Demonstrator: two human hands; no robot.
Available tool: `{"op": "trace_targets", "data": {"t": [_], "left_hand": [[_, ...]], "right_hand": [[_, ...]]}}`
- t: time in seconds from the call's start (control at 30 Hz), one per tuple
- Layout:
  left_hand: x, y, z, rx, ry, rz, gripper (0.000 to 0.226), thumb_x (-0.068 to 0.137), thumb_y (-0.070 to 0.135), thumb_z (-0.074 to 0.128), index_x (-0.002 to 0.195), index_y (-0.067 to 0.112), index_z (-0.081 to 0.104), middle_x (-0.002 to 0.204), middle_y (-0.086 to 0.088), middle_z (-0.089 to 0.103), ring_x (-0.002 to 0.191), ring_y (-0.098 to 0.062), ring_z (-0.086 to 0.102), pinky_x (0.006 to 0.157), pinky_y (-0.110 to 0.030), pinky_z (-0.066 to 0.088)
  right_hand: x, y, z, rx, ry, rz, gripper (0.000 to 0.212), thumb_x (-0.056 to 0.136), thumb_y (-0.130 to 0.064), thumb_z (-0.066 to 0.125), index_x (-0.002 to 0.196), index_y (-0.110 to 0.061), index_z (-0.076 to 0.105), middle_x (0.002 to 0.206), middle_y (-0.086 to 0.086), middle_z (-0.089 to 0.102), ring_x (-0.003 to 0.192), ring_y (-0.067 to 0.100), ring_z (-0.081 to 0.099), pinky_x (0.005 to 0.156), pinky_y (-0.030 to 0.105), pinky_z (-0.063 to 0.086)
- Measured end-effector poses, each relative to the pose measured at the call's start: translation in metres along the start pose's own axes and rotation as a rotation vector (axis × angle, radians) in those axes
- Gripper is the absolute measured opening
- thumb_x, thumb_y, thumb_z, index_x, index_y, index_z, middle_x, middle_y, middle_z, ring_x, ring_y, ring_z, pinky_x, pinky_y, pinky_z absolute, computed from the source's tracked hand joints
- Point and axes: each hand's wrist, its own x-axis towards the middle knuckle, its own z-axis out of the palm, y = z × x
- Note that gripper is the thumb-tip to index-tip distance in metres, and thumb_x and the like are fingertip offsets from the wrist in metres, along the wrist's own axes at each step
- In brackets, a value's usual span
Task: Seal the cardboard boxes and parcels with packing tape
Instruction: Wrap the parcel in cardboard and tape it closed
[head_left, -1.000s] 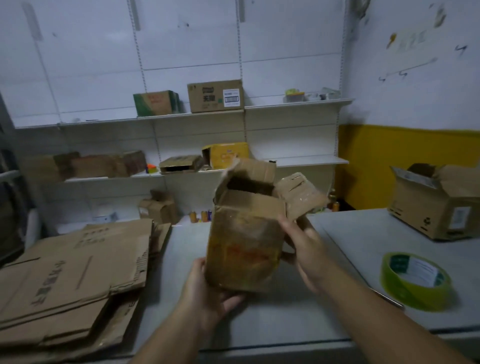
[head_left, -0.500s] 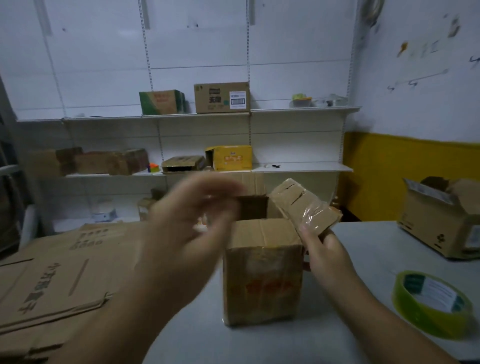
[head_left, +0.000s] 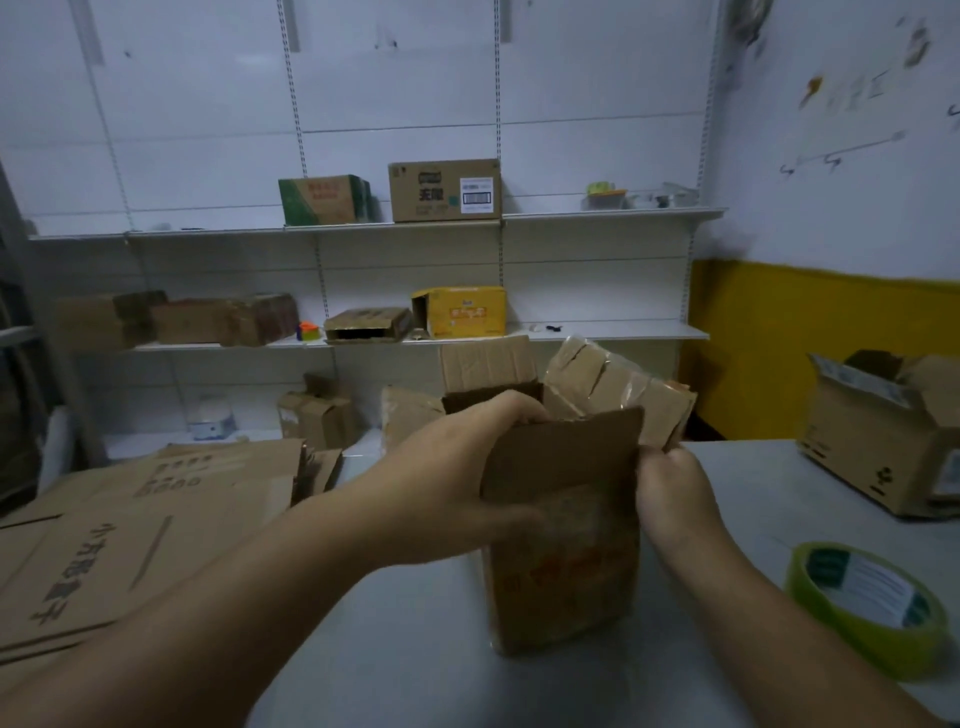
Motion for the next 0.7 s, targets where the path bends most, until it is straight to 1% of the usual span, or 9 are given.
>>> {"op": "trace_targets", "data": {"t": [0.07, 0.17, 0.3, 0.37, 0.47, 0.53, 0.57, 0.63, 0.7], "left_hand": [[-0.002, -0.001, 0.004, -0.078, -0.087, 0.006, 0.047, 0.087, 0.017, 0.064, 0.115, 0.046, 0.04, 0.109, 0.022, 0.051, 0.1, -0.001, 0.057, 0.082, -0.02, 0.055], [0.003, -0.004, 0.016, -0.005, -0.024, 0.039, 0.046, 0.092, 0.008, 0.055, 0.112, 0.049, 0.045, 0.11, 0.02, 0.057, 0.103, -0.002, 0.058, 0.081, -0.027, 0.057], [0.004, -0.013, 0.027, -0.226, 0.047, 0.003, 0.059, 0.086, 0.008, 0.063, 0.11, 0.056, 0.039, 0.112, 0.02, 0.057, 0.107, -0.004, 0.058, 0.085, -0.023, 0.055], [0.006, -0.014, 0.031, -0.234, 0.08, -0.061, 0.047, 0.085, 0.012, 0.065, 0.104, 0.05, 0.046, 0.107, 0.02, 0.059, 0.105, -0.004, 0.059, 0.087, -0.022, 0.054], [0.012, -0.01, 0.029, -0.014, 0.078, -0.135, 0.03, 0.085, 0.022, 0.066, 0.098, 0.045, 0.05, 0.102, 0.02, 0.059, 0.102, -0.004, 0.057, 0.088, -0.02, 0.05], [0.014, -0.014, 0.023, 0.181, 0.033, -0.129, 0.031, 0.082, 0.038, 0.066, 0.11, 0.042, 0.053, 0.118, 0.019, 0.055, 0.118, -0.007, 0.049, 0.103, -0.032, 0.041], [0.012, -0.018, 0.02, 0.271, 0.053, -0.1, 0.041, 0.078, 0.049, 0.062, 0.117, 0.042, 0.051, 0.129, 0.02, 0.048, 0.128, -0.008, 0.039, 0.11, -0.037, 0.033], [-0.001, -0.025, 0.022, 0.197, 0.342, -0.051, 0.061, 0.073, 0.063, 0.057, 0.129, 0.042, 0.042, 0.143, 0.019, 0.035, 0.138, -0.009, 0.025, 0.113, -0.043, 0.026], [-0.022, -0.028, 0.037, -0.238, 0.761, -0.129, 0.08, 0.073, 0.05, 0.07, 0.142, 0.037, 0.032, 0.15, 0.01, 0.03, 0.139, -0.014, 0.027, 0.111, -0.044, 0.029]], "right_hand": [[-0.004, 0.006, 0.005, 0.191, -0.06, 0.128, 0.031, 0.103, -0.024, 0.032, 0.084, -0.021, 0.057, 0.081, -0.001, 0.061, 0.076, 0.012, 0.055, 0.066, 0.029, 0.042], [-0.004, 0.016, 0.003, 0.246, -0.112, 0.209, 0.03, 0.102, -0.023, 0.032, 0.089, -0.021, 0.059, 0.09, 0.003, 0.064, 0.086, 0.019, 0.059, 0.087, 0.042, 0.047], [0.001, 0.016, -0.005, 0.177, -0.107, 0.226, 0.033, 0.104, -0.026, 0.027, 0.091, -0.024, 0.058, 0.086, -0.003, 0.062, 0.083, 0.015, 0.056, 0.072, 0.035, 0.045], [0.002, 0.017, -0.005, 0.121, -0.137, 0.228, 0.033, 0.103, -0.029, 0.028, 0.092, -0.024, 0.058, 0.088, -0.001, 0.063, 0.085, 0.016, 0.057, 0.072, 0.034, 0.044], [0.006, 0.02, -0.006, 0.057, -0.14, 0.25, 0.035, 0.104, -0.033, 0.026, 0.095, -0.023, 0.059, 0.092, 0.001, 0.065, 0.088, 0.017, 0.059, 0.082, 0.037, 0.047], [0.006, 0.018, -0.009, 0.062, -0.13, 0.279, 0.036, 0.104, -0.033, 0.025, 0.097, -0.023, 0.058, 0.095, 0.003, 0.065, 0.09, 0.017, 0.059, 0.079, 0.036, 0.048], [0.007, 0.017, -0.011, 0.075, -0.126, 0.286, 0.036, 0.104, -0.034, 0.025, 0.097, -0.022, 0.058, 0.095, 0.002, 0.065, 0.089, 0.016, 0.059, 0.075, 0.034, 0.048], [0.006, 0.016, -0.013, 0.12, -0.111, 0.272, 0.037, 0.104, -0.038, 0.028, 0.096, -0.023, 0.061, 0.092, 0.001, 0.068, 0.088, 0.015, 0.061, 0.07, 0.031, 0.047], [0.002, 0.017, -0.012, 0.156, -0.115, 0.24, 0.044, 0.101, -0.05, 0.028, 0.099, -0.026, 0.064, 0.095, -0.003, 0.07, 0.09, 0.012, 0.062, 0.073, 0.03, 0.049]]}}
